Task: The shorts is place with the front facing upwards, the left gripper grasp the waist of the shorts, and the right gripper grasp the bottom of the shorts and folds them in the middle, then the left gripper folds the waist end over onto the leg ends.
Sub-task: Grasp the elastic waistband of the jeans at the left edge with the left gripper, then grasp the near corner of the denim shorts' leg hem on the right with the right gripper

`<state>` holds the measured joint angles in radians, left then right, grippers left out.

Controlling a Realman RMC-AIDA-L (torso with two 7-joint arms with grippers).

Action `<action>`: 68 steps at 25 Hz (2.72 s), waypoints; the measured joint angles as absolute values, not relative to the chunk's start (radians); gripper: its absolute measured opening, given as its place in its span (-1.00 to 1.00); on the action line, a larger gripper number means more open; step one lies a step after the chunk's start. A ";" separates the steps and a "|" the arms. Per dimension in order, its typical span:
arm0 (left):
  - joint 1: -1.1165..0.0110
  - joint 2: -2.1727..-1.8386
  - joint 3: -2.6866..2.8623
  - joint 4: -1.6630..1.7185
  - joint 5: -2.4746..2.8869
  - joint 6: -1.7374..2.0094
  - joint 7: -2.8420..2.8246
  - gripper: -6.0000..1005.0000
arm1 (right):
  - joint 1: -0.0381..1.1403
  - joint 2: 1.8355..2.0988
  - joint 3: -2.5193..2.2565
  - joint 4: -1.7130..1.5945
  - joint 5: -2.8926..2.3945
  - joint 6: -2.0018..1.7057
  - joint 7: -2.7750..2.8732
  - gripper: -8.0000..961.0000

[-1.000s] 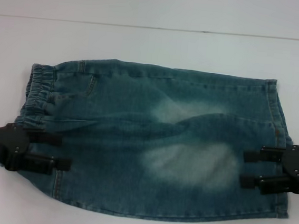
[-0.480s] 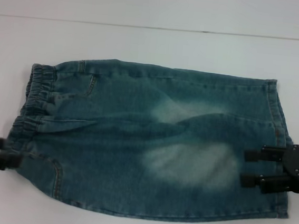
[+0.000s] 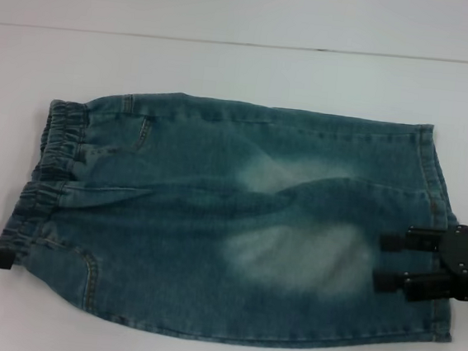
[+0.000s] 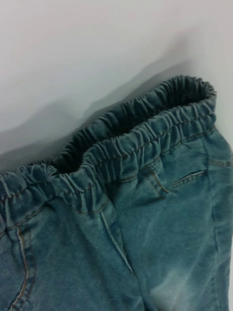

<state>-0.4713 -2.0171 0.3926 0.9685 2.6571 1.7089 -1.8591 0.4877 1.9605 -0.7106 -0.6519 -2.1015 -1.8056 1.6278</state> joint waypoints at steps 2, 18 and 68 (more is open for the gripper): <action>-0.472 -2.019 0.414 0.961 2.660 1.694 -1.870 0.69 | 0.488 1.960 -0.709 -0.652 -2.101 -1.805 1.628 0.90; -0.496 -2.043 0.504 0.950 2.643 1.679 -1.913 0.63 | 0.488 1.962 -0.709 -0.650 -2.101 -1.803 1.625 0.88; -0.573 -2.039 0.505 0.949 2.580 1.680 -1.920 -0.90 | 0.624 1.925 -0.715 -0.793 -2.691 -1.853 1.951 0.84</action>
<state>-0.5729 -2.0392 0.5047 0.9486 2.5801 1.6799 -1.9201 0.6237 1.9254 -0.7150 -0.7927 -2.6914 -1.8527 1.9510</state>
